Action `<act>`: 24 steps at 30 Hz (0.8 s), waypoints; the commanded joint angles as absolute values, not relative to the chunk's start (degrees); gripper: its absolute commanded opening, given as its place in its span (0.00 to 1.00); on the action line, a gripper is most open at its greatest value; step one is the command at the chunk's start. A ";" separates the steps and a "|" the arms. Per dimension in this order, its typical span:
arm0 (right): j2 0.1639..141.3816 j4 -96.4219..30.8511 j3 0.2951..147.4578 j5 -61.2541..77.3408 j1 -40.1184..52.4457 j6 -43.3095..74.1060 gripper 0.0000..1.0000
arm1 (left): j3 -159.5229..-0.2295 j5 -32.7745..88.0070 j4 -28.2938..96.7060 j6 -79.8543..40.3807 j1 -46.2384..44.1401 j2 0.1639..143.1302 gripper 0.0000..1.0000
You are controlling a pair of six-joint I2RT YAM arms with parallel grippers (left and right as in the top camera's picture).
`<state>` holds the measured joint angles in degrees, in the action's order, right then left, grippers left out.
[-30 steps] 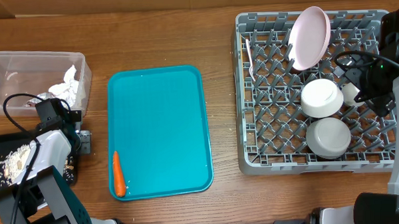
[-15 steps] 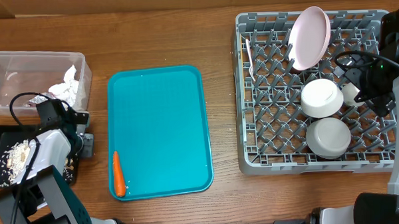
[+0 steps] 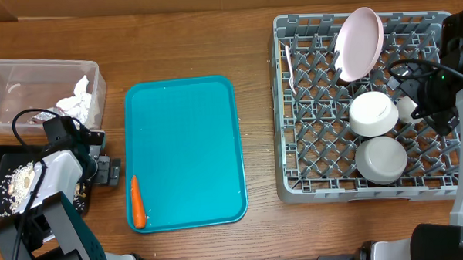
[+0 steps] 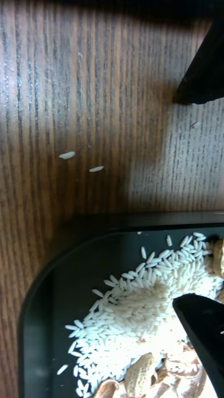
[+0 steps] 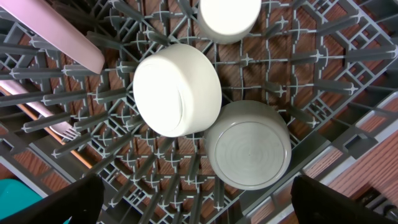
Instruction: Sort waste into correct bins and load items into the dishwasher rack
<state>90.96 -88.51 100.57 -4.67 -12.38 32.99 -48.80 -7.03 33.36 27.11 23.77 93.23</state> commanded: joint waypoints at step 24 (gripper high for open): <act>90.78 -88.27 100.42 -4.56 -12.56 32.84 1.00 | -70.15 7.66 51.86 11.90 23.57 81.10 1.00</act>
